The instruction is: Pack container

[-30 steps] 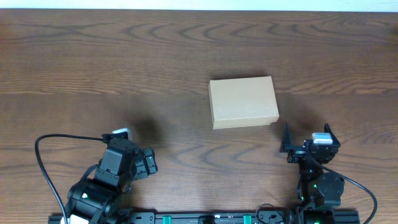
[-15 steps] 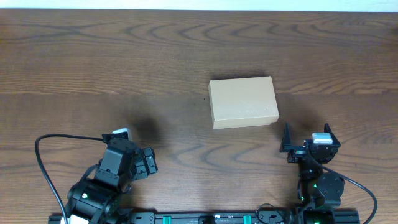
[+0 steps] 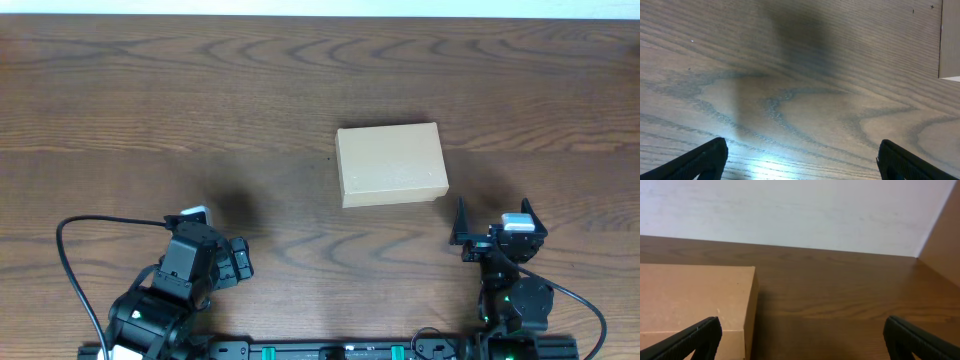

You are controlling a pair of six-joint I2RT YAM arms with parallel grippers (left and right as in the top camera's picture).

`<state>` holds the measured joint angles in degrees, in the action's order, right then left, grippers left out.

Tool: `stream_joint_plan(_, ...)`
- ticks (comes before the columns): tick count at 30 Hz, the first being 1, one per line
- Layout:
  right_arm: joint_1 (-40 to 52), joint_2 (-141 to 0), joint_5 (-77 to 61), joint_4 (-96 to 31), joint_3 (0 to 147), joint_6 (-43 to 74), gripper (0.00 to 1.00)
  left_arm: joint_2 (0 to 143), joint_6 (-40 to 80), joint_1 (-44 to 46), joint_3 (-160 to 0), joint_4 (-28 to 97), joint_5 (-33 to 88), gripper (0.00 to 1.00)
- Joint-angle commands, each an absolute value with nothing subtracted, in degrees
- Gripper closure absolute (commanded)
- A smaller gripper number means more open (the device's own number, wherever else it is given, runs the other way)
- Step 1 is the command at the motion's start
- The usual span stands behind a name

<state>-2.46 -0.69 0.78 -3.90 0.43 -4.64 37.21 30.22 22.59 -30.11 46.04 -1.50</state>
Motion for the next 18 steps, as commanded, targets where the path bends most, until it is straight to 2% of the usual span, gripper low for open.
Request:
stream_joint_plan(1,-2.70,-0.32,0.12,-4.23,0.30,-5.21,0.01,36.84,30.46,22.41,-29.67,46.06,-1.89,0.05)
stream_joint_plan(8,-2.70,-0.32,0.12,-4.23,0.30,-5.21,0.01,36.84,30.44,22.39,-29.67,46.17,-1.89,0.05)
stream_joint_plan(11,-2.70,-0.32,0.12,-4.23,0.30,-5.21,0.01,36.82,29.85,21.98,-29.67,45.10,-5.41,0.05)
stream_joint_plan(15,-2.70,-0.32,0.12,-4.23,0.30,-5.21,0.01,36.56,26.46,20.18,-29.67,35.05,-11.40,0.05)
stream_joint_plan(18,-2.70,-0.32,0.12,-4.23,0.30,-5.21,0.01,35.11,13.06,17.21,-29.67,23.16,-10.24,0.05)
